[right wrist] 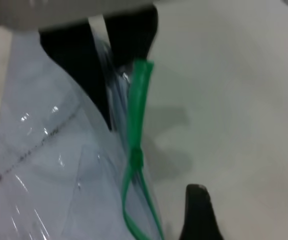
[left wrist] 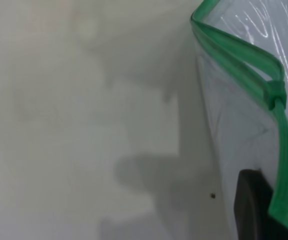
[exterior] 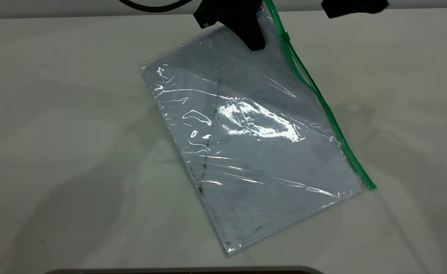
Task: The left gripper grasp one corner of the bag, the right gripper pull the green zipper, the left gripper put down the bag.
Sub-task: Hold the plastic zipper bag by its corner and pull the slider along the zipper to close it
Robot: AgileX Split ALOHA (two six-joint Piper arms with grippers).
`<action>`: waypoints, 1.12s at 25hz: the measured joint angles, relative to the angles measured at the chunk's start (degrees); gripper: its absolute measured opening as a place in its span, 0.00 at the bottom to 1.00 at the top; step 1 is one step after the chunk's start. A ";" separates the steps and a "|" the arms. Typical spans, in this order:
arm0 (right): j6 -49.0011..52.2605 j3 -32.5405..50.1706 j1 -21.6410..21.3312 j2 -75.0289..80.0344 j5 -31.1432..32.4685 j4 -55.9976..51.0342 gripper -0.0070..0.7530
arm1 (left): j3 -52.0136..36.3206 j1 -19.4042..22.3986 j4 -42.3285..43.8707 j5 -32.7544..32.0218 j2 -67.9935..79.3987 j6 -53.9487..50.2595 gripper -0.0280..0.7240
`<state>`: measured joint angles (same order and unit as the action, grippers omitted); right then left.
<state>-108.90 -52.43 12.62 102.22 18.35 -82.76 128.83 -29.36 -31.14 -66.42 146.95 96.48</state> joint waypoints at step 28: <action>-12.33 -0.45 0.00 6.32 6.89 -14.91 0.74 | 0.00 -0.40 -6.07 8.05 -0.46 7.13 0.11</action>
<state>-121.23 -52.88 12.62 108.53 25.25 -97.67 128.83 -29.76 -37.21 -58.38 146.49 103.61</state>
